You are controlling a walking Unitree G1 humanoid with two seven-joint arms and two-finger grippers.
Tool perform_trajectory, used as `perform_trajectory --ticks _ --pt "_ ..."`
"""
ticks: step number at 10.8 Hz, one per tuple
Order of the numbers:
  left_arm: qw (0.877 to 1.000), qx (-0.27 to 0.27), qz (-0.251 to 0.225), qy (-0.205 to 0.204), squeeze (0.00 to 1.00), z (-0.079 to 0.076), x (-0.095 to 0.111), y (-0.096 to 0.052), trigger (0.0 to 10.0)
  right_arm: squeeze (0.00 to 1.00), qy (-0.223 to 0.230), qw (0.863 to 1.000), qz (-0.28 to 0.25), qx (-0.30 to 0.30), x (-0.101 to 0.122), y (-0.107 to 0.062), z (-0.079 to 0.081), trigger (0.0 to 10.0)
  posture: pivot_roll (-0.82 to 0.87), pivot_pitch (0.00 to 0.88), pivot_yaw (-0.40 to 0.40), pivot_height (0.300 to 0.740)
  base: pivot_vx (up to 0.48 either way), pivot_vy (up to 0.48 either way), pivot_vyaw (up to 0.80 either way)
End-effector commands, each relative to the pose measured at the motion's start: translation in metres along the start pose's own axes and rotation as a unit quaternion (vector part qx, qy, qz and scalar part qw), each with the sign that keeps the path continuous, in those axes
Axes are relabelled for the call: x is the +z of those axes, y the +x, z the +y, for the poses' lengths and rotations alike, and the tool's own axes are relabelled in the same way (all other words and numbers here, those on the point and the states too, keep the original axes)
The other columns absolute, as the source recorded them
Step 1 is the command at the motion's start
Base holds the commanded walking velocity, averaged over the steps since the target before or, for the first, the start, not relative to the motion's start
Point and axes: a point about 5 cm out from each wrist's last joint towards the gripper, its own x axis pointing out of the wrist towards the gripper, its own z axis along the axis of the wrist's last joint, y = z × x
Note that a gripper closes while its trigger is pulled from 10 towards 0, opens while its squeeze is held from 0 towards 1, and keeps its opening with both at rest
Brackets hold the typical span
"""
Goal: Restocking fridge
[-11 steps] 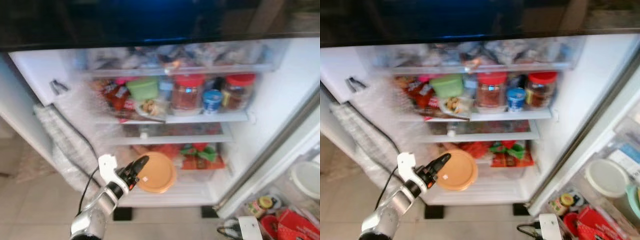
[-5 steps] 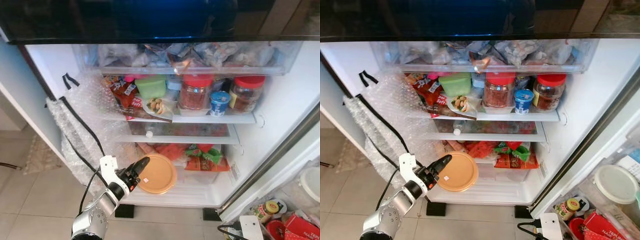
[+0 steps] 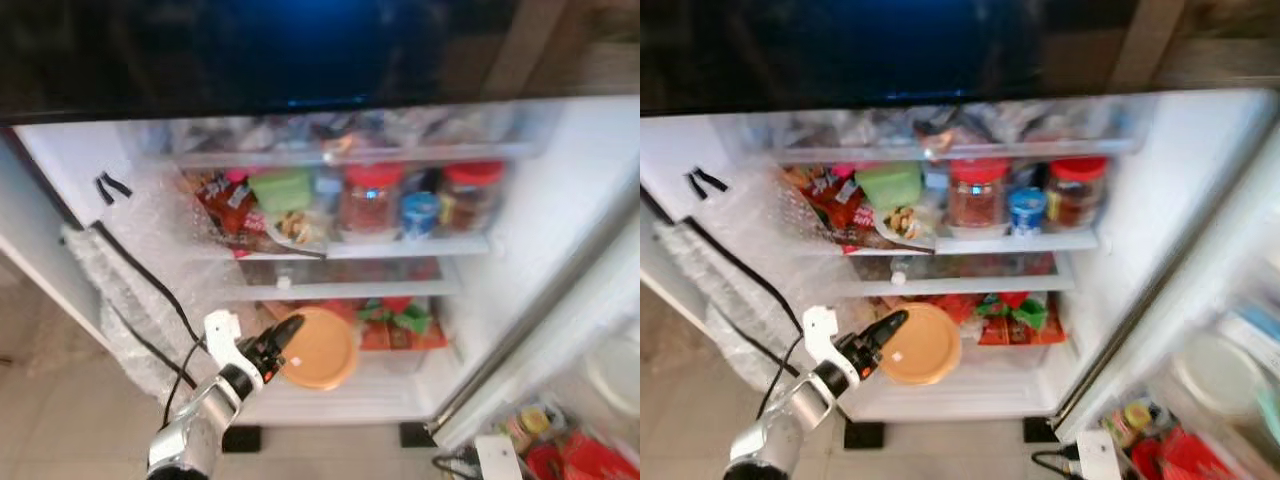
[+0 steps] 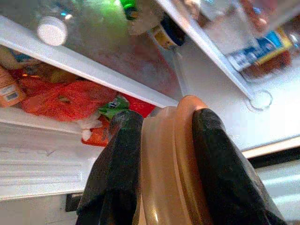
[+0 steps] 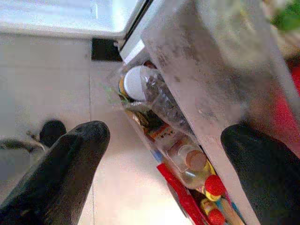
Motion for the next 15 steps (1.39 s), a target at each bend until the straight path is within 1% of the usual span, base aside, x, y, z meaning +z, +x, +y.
perform_trajectory --ticks 1,4,7,9,10,13,14,15 --pt "1.000 0.003 0.003 0.001 0.00 0.004 0.001 -0.004 10.0 0.00 -0.003 1.000 -0.020 -0.003 0.011 0.001 -0.002 10.0 -0.03 0.039 0.013 0.740 0.266 0.000 0.00" --pt "1.000 -0.004 0.016 -0.003 0.00 0.001 -0.005 -0.003 10.0 0.00 -0.010 1.000 -0.022 0.002 0.011 0.001 0.000 10.0 -0.03 0.039 0.011 0.740 0.264 0.000 0.00" --pt "1.000 -0.010 0.026 -0.011 0.00 0.002 -0.008 -0.007 10.0 0.00 -0.016 1.000 -0.026 0.009 0.012 0.001 0.002 10.0 -0.02 0.038 0.011 0.740 0.000 0.000 0.00" --pt "0.999 -0.007 0.033 -0.015 0.00 0.006 -0.011 -0.009 10.0 0.00 -0.003 0.999 -0.033 0.015 0.015 0.001 0.003 10.0 -0.02 0.037 0.011 0.740 0.000 0.000 0.00" --pt "0.999 -0.005 0.034 -0.016 0.00 0.006 -0.012 -0.008 10.0 0.00 0.015 0.999 -0.041 0.023 0.018 0.001 0.005 10.0 -0.02 0.036 0.011 0.740 0.000 0.000 0.00" --pt "0.999 -0.006 0.028 -0.015 0.00 0.007 -0.008 -0.003 10.0 0.00 0.025 0.998 -0.038 0.032 0.019 0.001 0.008 10.0 -0.03 0.034 0.011 0.740 0.000 0.000 0.00" --pt "1.000 -0.005 0.025 -0.017 0.00 0.007 -0.008 -0.001 10.0 0.00 0.023 0.998 -0.035 0.038 0.018 0.000 0.010 10.0 -0.02 0.033 0.010 0.736 0.000 0.000 0.00" --pt "1.000 -0.007 0.024 -0.017 0.00 0.006 -0.008 0.001 10.0 0.00 0.023 0.998 -0.036 0.041 0.018 0.000 0.012 10.0 -0.02 0.033 0.010 0.717 0.000 0.000 0.00"
